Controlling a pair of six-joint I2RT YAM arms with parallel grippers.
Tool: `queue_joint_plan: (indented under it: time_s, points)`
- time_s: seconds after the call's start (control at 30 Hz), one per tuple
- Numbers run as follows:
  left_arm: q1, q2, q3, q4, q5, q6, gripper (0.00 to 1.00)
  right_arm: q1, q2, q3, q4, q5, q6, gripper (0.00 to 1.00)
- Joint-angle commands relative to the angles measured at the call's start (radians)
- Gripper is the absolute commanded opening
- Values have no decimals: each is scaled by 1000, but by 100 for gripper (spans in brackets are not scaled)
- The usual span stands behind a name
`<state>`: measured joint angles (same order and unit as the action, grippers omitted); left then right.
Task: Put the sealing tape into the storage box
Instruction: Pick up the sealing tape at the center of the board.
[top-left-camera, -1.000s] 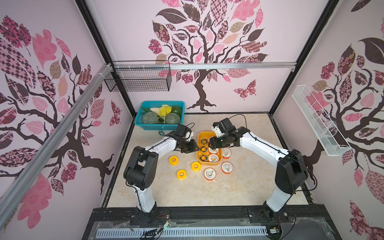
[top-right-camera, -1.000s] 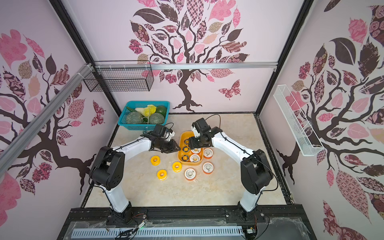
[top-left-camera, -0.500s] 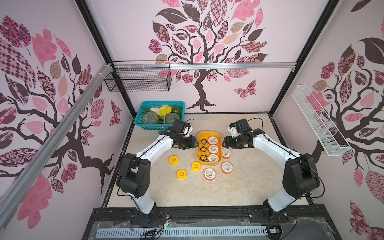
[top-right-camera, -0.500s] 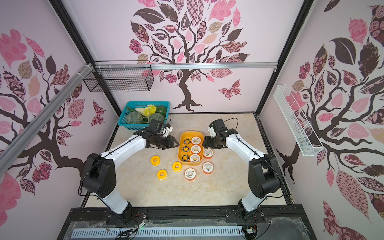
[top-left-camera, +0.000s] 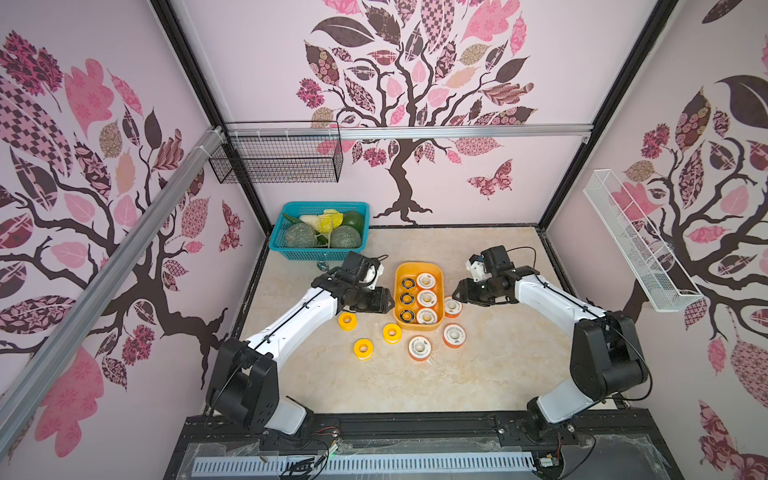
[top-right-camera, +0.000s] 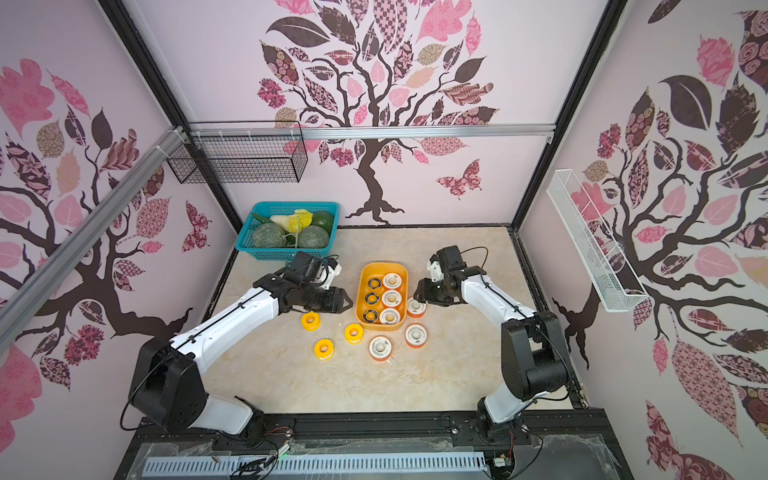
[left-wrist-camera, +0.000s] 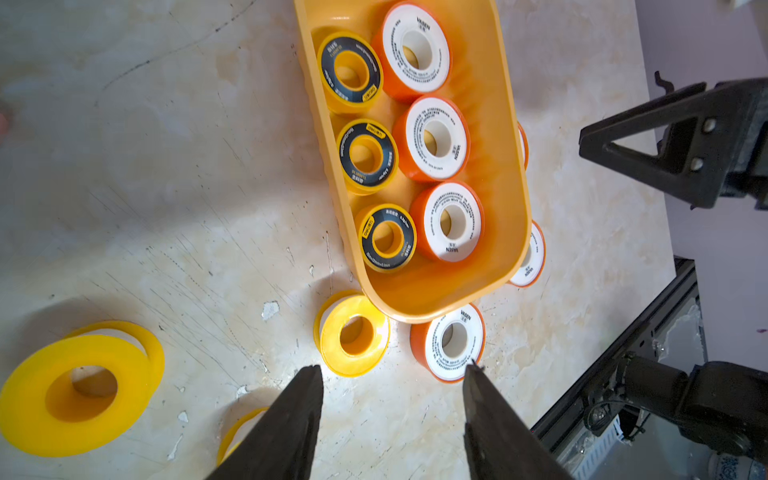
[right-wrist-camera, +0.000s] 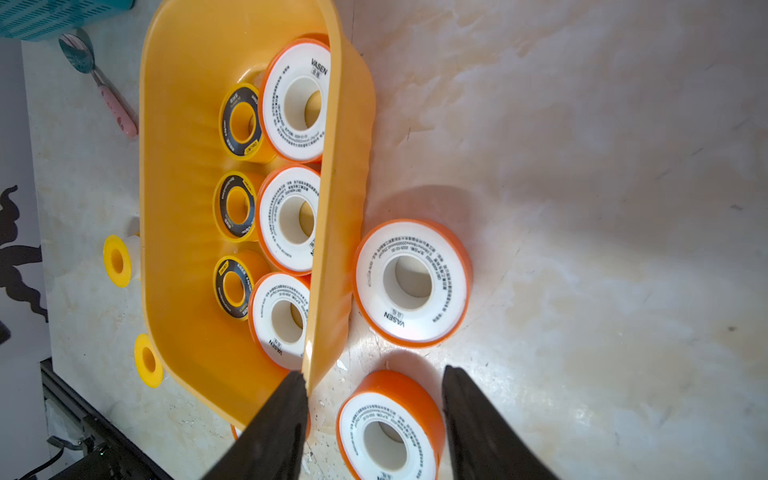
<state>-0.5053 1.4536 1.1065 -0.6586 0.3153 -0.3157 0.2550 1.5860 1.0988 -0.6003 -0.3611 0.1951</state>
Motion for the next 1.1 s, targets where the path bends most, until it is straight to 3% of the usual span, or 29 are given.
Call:
queue_joint_plan:
  time_s: [0.0, 0.13, 0.27, 0.43, 0.87, 1.07]
  points:
    - [-83, -29, -37, 39, -73, 20, 62, 0, 8, 6, 23, -25, 8, 56]
    - [-198, -24, -75, 104, -129, 16, 65, -1, 12, 5, 18, -30, 9, 56]
    - [-302, 10, -71, 110, -203, 50, 76, 0, 2, -2, 15, -23, 7, 56]
    - [-390, 77, -61, 111, -222, 94, 80, 0, 9, -7, 14, -17, 10, 57]
    - [-426, 218, -58, 138, -276, 99, 98, 1, 14, -16, 19, -28, 14, 57]
    - [-441, 262, -22, 119, -289, 125, 98, 0, 21, -10, 19, -29, 11, 57]
